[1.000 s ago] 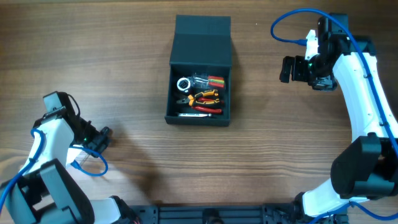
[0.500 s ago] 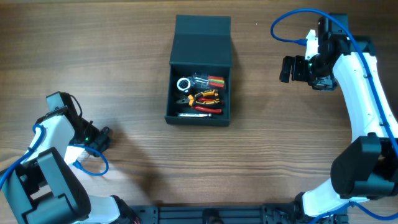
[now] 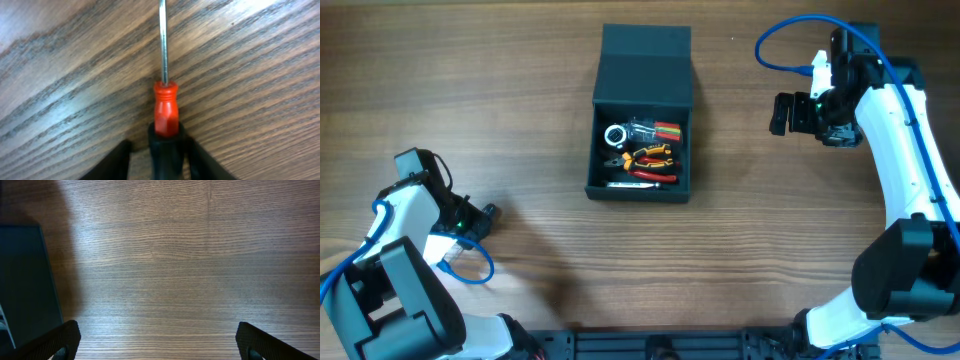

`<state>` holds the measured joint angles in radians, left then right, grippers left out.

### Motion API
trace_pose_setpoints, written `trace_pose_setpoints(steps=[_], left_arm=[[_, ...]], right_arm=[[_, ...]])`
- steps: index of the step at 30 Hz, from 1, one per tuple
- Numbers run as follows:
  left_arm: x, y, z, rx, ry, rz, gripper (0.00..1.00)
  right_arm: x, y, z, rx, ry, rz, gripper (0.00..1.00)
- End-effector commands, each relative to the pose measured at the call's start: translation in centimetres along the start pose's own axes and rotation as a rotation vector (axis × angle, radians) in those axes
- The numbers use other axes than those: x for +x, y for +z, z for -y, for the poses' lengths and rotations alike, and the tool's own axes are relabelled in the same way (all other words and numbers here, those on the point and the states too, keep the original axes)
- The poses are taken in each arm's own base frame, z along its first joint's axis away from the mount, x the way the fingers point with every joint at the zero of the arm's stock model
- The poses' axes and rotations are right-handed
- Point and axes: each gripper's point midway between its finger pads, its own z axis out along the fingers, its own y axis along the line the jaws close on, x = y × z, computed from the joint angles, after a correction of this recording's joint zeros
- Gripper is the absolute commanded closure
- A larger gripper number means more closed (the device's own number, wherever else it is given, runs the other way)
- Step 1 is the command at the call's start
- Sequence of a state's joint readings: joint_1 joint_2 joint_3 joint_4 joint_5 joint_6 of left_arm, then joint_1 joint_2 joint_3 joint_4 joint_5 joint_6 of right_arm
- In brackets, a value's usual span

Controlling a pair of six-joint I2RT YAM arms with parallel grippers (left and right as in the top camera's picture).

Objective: Pack container
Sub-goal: 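Lower the left gripper and grasp the red-black screwdriver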

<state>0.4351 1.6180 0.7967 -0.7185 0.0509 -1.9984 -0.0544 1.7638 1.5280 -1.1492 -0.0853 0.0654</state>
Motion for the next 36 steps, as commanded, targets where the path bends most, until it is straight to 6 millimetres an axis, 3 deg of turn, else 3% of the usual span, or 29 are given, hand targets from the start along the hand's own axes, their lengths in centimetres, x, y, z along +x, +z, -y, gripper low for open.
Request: trace_pose_setpoints(steps=[1, 5, 14, 17, 26, 30, 36], left_arm=[[-0.8, 0.9, -1.0, -0.051, -0.01, 0.03, 0.73], [-0.8, 0.9, -1.0, -0.051, -0.011, 0.03, 0.85], [-0.8, 0.9, -1.0, -0.05, -0.011, 0.03, 0.87], [-0.7, 0.9, -1.0, -0.052, -0.008, 0.026, 0.96], [-0.3, 0.6, -0.9, -0.045, 0.024, 0.001, 0.96], [0.2, -0.7, 0.4, 0.016, 0.108, -0.014, 0.96], [1.7, -4.4, 3.4, 0.139, 0.314, -0.038, 0.96]], right_arm=[[0.1, 0.3, 0.4, 0.011, 0.003, -0.014, 0.0], [0.1, 0.3, 0.4, 0.011, 0.003, -0.015, 0.0], [0.1, 0.3, 0.4, 0.011, 0.003, -0.015, 0.0], [0.1, 0.3, 0.4, 0.011, 0.003, -0.015, 0.0], [0.1, 0.3, 0.4, 0.011, 0.003, -0.015, 0.0], [0.1, 0.3, 0.4, 0.011, 0.003, -0.014, 0.0], [-0.1, 0.3, 0.4, 0.01, 0.003, -0.004, 0.0]])
